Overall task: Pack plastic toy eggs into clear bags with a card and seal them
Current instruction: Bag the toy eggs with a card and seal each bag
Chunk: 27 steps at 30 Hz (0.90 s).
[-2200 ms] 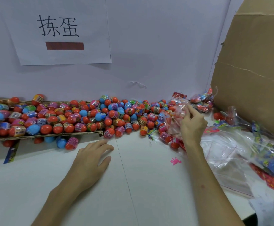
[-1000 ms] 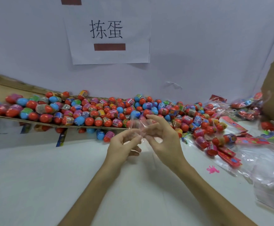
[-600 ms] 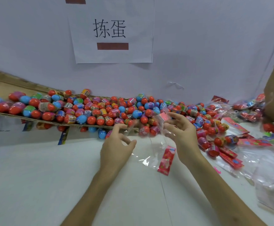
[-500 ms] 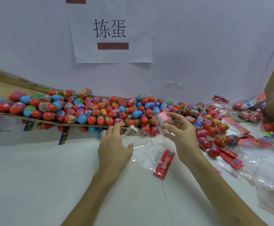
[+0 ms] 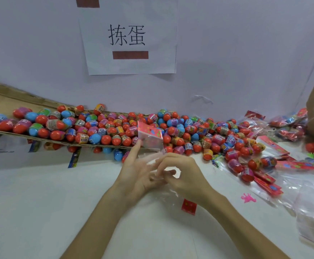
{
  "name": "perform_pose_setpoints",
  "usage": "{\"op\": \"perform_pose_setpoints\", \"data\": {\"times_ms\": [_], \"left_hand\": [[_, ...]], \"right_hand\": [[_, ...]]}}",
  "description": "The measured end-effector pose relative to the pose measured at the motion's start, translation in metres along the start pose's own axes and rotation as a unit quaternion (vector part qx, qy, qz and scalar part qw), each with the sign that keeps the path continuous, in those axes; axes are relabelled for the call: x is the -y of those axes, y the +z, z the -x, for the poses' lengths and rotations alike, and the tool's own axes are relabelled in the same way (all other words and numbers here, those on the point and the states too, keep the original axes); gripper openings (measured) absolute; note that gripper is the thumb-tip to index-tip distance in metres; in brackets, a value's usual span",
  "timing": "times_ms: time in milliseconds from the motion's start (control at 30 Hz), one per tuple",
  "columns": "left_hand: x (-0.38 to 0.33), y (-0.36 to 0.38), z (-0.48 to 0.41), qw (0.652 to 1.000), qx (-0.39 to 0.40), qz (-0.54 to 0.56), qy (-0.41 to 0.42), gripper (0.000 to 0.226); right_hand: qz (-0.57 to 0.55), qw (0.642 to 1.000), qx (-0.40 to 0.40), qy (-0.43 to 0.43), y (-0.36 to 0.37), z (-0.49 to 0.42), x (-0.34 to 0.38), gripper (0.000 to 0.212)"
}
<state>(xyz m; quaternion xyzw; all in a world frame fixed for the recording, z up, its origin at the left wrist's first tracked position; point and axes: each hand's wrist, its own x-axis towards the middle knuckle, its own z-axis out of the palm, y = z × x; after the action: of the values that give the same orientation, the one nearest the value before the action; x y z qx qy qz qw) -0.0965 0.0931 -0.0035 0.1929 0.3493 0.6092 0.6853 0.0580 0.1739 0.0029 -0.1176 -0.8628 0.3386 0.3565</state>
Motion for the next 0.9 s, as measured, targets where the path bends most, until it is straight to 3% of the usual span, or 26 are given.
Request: {"op": "perform_pose_setpoints", "data": {"times_ms": [100, 200, 267, 333, 367, 500, 567, 733, 900], "left_hand": [[0.004, 0.000, -0.001, 0.998, 0.047, 0.040, 0.010, 0.101], [0.005, 0.004, -0.001, 0.998, 0.051, 0.023, 0.034, 0.103], [0.004, 0.009, 0.001, 0.996, 0.035, 0.023, 0.075, 0.092], [0.003, 0.013, 0.001, 0.992, -0.005, -0.014, 0.129, 0.060], [0.003, 0.015, 0.001, 0.988, -0.028, -0.036, 0.148, 0.046], [0.003, 0.016, 0.001, 0.980, -0.072, -0.088, 0.165, 0.048], [0.005, 0.013, 0.001, 0.968, -0.090, -0.141, 0.188, 0.036], [0.008, 0.015, 0.001, 0.920, -0.160, -0.232, 0.273, 0.025], [0.010, 0.015, -0.001, 0.906, -0.200, -0.228, 0.295, 0.015]], "right_hand": [[-0.086, 0.995, -0.025, 0.040, 0.001, -0.002, 0.002, 0.021], [-0.253, 0.953, -0.113, 0.121, -0.006, -0.006, 0.003, 0.017], [-0.336, 0.909, -0.177, 0.175, -0.014, -0.008, 0.001, 0.023], [-0.375, 0.880, -0.199, 0.212, -0.021, -0.009, -0.002, 0.021], [-0.370, 0.878, -0.199, 0.228, -0.023, -0.009, -0.004, 0.019], [-0.299, 0.897, -0.152, 0.288, -0.020, -0.009, -0.005, 0.027], [-0.288, 0.902, -0.110, 0.302, -0.018, -0.010, -0.003, 0.032], [-0.302, 0.896, -0.082, 0.315, -0.018, -0.011, 0.000, 0.011], [-0.280, 0.904, -0.079, 0.314, -0.016, -0.011, -0.004, 0.003]]}}
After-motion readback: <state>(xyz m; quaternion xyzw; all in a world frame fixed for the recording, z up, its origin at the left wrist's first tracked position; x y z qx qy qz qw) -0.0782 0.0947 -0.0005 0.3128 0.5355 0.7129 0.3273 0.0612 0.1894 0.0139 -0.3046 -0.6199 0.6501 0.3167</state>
